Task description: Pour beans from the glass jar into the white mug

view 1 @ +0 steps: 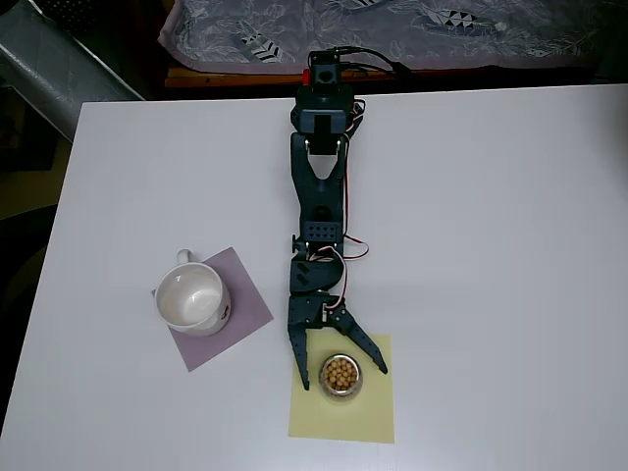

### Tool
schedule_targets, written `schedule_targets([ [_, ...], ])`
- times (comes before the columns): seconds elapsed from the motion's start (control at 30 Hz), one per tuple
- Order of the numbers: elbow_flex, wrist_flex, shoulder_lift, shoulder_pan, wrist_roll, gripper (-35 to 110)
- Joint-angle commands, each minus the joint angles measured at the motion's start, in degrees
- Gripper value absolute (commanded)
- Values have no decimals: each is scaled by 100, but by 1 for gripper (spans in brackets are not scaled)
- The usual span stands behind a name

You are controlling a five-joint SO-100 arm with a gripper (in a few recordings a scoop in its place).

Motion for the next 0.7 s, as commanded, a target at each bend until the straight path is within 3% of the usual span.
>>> schedule_targets([
  [0.0, -264, -26, -35, -26, 26, 50],
  [0.43, -650, 123, -308, -97, 97, 27],
  [0.67, -88, 123, 413, 35, 633, 23],
])
